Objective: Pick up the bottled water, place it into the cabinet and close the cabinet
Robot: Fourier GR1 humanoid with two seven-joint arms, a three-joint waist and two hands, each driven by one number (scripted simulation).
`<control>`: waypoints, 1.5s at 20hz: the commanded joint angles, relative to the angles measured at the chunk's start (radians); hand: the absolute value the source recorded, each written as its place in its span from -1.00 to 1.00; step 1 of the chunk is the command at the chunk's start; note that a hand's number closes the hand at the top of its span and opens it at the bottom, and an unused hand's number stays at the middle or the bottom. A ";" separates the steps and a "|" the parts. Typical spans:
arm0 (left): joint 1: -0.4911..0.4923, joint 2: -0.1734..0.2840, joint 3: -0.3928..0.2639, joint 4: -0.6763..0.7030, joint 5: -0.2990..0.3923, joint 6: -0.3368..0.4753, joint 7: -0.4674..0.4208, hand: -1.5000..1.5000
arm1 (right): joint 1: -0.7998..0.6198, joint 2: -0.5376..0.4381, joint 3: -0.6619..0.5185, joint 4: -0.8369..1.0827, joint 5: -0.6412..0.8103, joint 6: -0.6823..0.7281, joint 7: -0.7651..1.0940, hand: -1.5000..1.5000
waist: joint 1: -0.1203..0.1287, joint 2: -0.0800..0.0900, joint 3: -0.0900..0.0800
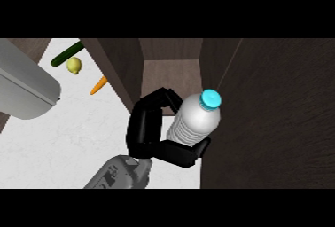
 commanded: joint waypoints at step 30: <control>-0.518 0.000 0.191 0.728 0.161 0.114 -0.133 1.00 | -0.069 -0.010 -0.102 -0.048 -0.155 0.039 0.097 -1.00 | -0.019 0.011 -0.001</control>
